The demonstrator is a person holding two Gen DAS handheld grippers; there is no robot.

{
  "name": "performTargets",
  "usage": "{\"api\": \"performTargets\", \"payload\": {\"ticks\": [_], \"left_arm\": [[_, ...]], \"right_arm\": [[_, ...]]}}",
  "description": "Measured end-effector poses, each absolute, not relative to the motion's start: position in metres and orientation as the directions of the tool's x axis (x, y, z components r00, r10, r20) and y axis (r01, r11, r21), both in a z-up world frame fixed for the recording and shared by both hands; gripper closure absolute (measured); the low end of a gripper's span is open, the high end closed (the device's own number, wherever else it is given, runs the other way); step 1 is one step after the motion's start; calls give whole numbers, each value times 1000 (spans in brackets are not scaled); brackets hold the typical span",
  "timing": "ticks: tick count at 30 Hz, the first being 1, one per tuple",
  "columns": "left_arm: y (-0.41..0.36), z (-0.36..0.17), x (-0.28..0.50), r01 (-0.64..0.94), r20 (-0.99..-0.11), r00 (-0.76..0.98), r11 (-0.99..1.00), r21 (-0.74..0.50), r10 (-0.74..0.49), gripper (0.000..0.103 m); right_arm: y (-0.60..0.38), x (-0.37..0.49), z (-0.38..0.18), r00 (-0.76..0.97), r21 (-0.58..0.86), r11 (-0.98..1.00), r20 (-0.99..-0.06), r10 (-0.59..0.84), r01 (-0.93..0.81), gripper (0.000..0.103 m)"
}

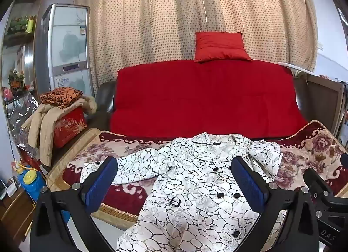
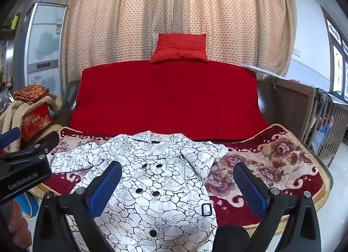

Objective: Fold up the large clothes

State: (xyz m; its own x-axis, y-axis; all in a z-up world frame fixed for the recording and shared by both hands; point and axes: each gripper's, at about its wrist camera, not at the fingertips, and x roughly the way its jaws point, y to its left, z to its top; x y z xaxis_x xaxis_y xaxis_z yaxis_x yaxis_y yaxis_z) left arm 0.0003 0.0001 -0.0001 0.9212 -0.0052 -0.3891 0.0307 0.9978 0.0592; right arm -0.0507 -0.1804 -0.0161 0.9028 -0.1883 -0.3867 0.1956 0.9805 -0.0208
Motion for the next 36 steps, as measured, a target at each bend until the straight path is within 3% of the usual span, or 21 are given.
{"api": "performTargets", "payload": {"ticks": [21,36], "left_arm": [[2,-3,1,-2,-378,925,996,93,37,0],[4,-21,24,-14,-429,902,997,78,46,0]], "right_arm": [[-179,-49,-19,901,-30,981,-391,-187,191,0],[-189,-33,-27,887,-37,977,-413,-208,212,0]]}}
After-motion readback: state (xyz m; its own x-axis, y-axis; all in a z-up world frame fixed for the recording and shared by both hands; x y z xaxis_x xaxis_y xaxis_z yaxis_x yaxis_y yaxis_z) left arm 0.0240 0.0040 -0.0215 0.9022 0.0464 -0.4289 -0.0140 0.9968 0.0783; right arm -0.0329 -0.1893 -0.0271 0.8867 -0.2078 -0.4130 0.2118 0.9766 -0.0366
